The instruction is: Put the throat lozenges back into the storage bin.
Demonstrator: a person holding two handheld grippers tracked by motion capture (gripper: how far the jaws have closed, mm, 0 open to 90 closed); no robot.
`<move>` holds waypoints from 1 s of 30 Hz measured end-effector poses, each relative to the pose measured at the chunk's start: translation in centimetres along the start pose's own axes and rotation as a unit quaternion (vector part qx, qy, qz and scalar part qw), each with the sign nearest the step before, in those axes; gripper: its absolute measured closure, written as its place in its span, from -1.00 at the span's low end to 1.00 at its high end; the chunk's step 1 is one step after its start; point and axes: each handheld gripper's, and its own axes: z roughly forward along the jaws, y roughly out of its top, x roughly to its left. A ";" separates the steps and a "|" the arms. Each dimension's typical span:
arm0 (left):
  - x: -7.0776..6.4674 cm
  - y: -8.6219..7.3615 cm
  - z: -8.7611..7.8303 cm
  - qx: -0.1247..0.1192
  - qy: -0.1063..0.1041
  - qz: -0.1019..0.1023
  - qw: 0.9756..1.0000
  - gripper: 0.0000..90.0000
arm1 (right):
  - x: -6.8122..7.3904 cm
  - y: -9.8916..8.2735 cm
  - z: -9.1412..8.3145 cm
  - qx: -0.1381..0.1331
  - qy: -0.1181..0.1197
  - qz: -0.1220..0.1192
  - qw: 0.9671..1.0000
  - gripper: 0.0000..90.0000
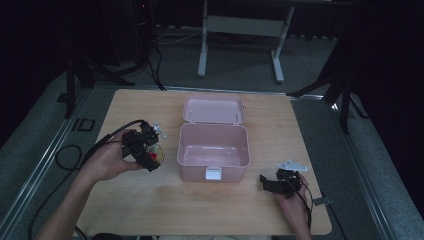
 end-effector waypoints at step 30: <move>1.2 2.1 -1.1 0.005 -0.003 0.016 1.000 -0.56 | 0.0 0.0 0.0 0.000 0.000 0.000 1.000 -0.70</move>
